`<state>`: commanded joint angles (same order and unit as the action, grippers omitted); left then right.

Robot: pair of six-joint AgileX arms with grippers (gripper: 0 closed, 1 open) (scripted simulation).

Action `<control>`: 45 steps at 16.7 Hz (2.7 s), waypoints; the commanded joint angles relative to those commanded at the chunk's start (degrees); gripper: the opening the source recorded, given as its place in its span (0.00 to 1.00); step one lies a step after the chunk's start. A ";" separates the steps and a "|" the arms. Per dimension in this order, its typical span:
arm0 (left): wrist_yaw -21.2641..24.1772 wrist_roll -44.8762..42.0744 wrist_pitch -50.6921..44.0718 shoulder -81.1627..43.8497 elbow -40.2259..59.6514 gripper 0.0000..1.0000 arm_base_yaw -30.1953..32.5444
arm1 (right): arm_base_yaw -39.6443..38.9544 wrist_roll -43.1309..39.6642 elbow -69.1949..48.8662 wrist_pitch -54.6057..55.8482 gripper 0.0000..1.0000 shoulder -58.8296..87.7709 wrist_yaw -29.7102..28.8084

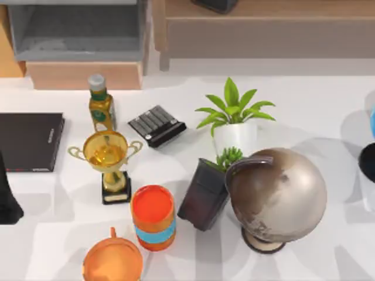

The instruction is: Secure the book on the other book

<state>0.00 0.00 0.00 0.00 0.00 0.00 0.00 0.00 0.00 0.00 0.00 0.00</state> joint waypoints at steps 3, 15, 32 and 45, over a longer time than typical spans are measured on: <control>-0.15 -0.01 0.34 -0.61 0.60 1.00 0.08 | 0.00 0.00 0.00 0.00 1.00 0.00 0.00; -7.15 0.13 18.60 -52.23 36.86 1.00 7.89 | 0.00 0.00 0.00 0.00 1.00 0.00 0.00; -13.84 0.07 36.91 -110.27 73.35 1.00 16.05 | 0.00 0.00 0.00 0.00 1.00 0.00 0.00; -12.84 0.11 34.30 -116.14 81.81 1.00 15.14 | 0.00 0.00 0.00 0.00 1.00 0.00 0.00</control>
<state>-12.84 0.11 34.30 -116.14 81.81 15.14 0.00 0.00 0.00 0.00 0.00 0.00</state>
